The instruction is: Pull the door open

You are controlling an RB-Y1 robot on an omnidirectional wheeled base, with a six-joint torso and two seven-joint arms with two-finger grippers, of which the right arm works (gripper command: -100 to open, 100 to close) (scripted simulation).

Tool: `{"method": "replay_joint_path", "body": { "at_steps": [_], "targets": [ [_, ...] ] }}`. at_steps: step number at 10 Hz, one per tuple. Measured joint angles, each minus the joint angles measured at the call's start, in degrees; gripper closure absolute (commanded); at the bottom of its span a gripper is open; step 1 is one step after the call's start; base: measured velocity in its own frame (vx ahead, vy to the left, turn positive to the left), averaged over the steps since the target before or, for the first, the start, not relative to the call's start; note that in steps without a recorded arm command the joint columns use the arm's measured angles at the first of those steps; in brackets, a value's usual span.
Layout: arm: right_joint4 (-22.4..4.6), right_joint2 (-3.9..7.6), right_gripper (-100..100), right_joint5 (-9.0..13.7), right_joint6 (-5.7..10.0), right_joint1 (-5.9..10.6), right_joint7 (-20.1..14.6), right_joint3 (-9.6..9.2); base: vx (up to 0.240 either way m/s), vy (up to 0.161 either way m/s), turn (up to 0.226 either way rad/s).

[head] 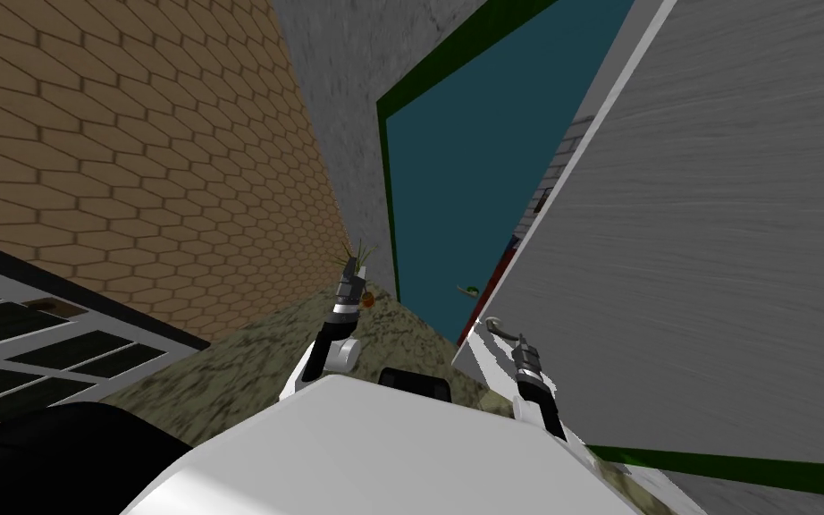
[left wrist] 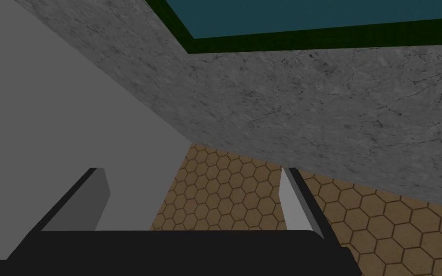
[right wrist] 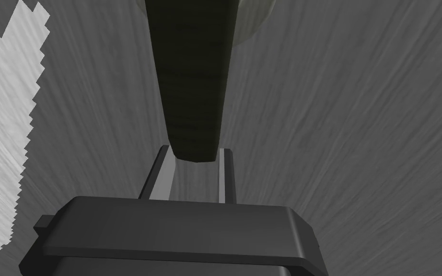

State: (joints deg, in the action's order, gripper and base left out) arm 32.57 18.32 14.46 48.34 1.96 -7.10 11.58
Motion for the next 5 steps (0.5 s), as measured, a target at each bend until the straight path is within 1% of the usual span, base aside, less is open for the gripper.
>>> {"method": "replay_joint_path", "body": {
  "at_steps": [1, 2, 3, 4, 5],
  "targets": [
    [0.1, -0.09, 100, 0.5, 0.20, 0.06, 0.2, -0.55, -0.059, -0.031, 0.102],
    [0.4, -0.17, 100, 1.1, 0.00, 0.13, 0.5, -1.19, -0.052, -0.039, 0.070],
    [-0.3, -0.26, 100, 1.4, 0.44, 0.58, 0.7, -1.75, -0.054, -0.033, 0.120],
    [1.4, -0.79, 100, 2.0, -0.10, 0.00, 1.4, -2.28, -0.037, -0.026, 0.044],
    [2.3, -0.99, 100, 2.3, -0.66, -0.16, 1.8, -2.58, -0.012, -0.011, -0.024]
  ]
}}
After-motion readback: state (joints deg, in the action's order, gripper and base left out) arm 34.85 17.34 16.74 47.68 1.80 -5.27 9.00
